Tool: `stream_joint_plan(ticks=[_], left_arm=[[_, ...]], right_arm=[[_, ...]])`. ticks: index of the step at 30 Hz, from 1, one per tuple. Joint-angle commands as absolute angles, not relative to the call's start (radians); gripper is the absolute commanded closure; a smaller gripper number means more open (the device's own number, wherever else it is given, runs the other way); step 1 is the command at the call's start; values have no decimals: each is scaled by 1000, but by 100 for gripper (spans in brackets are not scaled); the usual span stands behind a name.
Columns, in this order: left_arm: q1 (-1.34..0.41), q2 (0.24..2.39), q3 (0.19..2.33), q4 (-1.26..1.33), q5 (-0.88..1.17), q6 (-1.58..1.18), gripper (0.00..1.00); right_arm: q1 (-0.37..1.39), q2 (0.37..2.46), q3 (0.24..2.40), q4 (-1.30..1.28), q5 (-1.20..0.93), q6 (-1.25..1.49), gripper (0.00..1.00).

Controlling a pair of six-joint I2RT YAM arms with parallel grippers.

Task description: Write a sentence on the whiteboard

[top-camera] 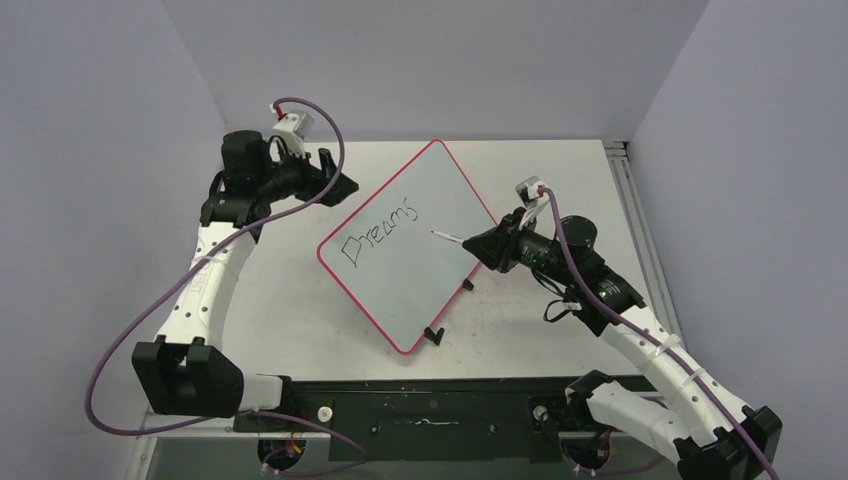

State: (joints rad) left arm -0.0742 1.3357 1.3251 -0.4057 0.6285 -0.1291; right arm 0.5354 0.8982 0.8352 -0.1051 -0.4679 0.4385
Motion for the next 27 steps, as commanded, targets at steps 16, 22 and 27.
stream_joint_plan(ticks=[16,22,27], left_arm=[[-156,1587,1437,-299,751,-234,34],[-182,1611,1434,-283,770,-251,52],[-194,1610,1417,-283,783,-243,76]], right_arm=[[530,880,823,-75,-476,411,95],[531,881,820,-82,-472,404,95],[530,879,817,-83,-465,405,95]])
